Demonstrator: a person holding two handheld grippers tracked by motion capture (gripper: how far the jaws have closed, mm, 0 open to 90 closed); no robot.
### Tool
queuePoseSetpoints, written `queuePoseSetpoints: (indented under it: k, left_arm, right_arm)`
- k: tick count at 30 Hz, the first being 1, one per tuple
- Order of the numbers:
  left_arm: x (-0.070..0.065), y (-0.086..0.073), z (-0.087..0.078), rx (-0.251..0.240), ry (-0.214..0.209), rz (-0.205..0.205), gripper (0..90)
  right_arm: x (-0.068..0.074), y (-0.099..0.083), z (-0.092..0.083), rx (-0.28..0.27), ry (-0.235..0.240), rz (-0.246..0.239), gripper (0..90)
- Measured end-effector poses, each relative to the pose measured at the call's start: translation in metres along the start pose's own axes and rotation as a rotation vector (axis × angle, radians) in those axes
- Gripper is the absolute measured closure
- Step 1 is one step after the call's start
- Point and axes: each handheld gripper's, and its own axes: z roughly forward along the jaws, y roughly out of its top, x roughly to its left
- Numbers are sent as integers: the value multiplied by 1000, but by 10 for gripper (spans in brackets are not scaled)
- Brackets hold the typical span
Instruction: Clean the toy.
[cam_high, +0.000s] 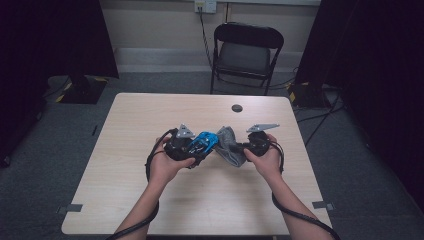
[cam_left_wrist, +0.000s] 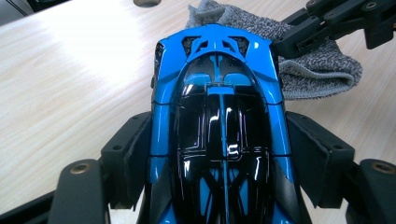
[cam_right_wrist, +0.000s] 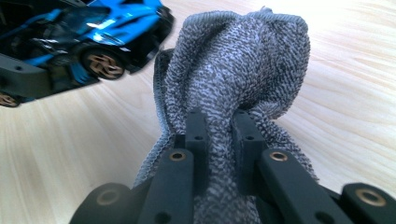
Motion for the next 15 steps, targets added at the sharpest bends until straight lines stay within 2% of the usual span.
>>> queuePoseSetpoints:
  k: [6,15]
  left_arm:
    - [0,-2,3,1,-2,-8,282]
    - [1,1,1,-7,0,-11,282]
  right_arm:
    - [14,2,6,2,50,-26,799]
    - [27,2,15,6,99,-50,800]
